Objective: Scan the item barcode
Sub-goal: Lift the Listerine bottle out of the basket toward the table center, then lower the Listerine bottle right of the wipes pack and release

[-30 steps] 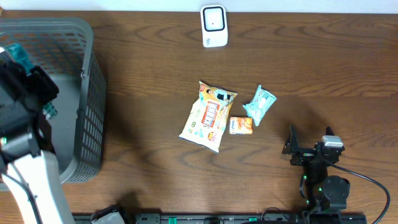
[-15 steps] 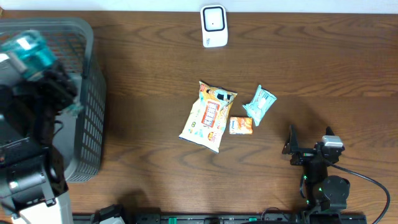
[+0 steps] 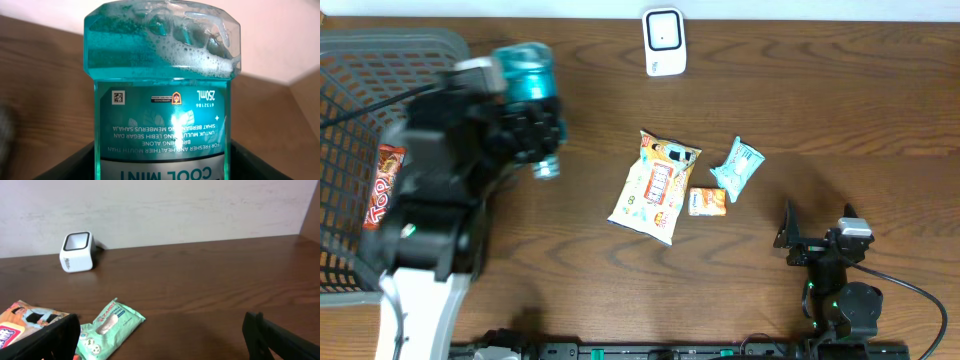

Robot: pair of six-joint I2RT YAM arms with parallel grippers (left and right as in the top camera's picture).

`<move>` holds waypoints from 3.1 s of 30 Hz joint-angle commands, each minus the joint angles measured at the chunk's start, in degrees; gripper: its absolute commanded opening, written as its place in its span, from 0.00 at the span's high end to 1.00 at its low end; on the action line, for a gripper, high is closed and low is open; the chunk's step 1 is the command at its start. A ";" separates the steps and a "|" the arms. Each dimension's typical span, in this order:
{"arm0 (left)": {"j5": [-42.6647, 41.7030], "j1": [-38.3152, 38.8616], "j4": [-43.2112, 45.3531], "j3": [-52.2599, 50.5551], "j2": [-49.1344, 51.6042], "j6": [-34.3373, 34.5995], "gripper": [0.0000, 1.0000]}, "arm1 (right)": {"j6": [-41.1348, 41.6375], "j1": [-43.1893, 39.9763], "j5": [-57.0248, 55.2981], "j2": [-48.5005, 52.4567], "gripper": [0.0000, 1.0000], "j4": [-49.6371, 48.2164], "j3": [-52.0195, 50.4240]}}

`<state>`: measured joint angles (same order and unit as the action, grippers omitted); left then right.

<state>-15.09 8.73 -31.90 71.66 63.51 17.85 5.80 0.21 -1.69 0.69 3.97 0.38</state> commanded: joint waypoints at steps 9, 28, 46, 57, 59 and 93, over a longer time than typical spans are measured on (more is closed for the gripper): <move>-0.72 17.90 13.27 1.22 19.65 2.47 0.47 | -0.55 -1.07 0.11 -0.35 0.01 0.17 -0.07; -0.50 36.76 46.66 1.22 47.69 12.50 0.47 | -0.55 -1.07 0.11 -0.35 0.01 0.17 -0.07; 3.23 39.19 49.51 1.22 56.52 12.66 0.47 | -0.55 -1.07 0.11 -0.35 0.01 0.17 -0.09; 8.48 39.21 45.31 1.22 56.52 12.68 0.47 | -0.55 -1.07 0.11 -0.35 0.01 0.17 -0.07; 8.46 39.21 45.40 1.22 56.52 12.66 0.47 | -0.55 -1.07 0.11 -0.35 0.01 0.17 -0.07; 2.67 43.60 47.32 1.22 56.02 -2.60 0.47 | -0.55 -1.07 0.11 -0.35 0.01 0.17 -0.07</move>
<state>-14.83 53.30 15.29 72.03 120.97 16.62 5.80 0.21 -1.69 0.69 3.95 0.38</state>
